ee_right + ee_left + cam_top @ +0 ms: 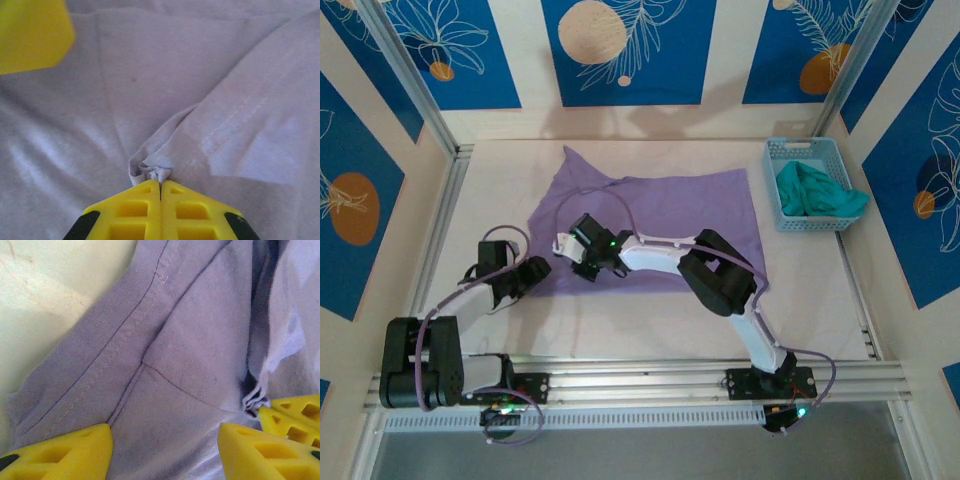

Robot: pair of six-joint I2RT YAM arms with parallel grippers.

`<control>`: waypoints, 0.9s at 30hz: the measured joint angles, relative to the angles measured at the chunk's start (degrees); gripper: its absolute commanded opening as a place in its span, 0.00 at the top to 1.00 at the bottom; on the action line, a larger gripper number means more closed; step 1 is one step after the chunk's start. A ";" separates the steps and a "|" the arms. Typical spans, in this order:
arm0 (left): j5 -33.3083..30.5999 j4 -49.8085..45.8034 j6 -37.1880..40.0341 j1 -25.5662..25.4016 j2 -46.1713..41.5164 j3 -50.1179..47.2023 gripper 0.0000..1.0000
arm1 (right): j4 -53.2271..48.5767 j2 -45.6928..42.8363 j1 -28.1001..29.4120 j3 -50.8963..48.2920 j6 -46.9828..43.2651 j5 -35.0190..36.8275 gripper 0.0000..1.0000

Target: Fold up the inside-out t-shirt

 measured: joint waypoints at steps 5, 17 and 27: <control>0.00 0.26 0.13 0.00 0.07 -0.11 0.41 | -2.45 0.00 -4.26 3.50 10.40 2.82 0.95; 0.20 0.35 0.59 0.02 -0.07 -0.13 0.37 | -10.97 0.02 -19.52 8.44 36.50 -2.01 0.61; -1.36 -4.31 2.01 -0.72 -8.61 0.94 0.33 | -11.10 -17.40 -19.98 -10.86 39.39 -3.63 0.55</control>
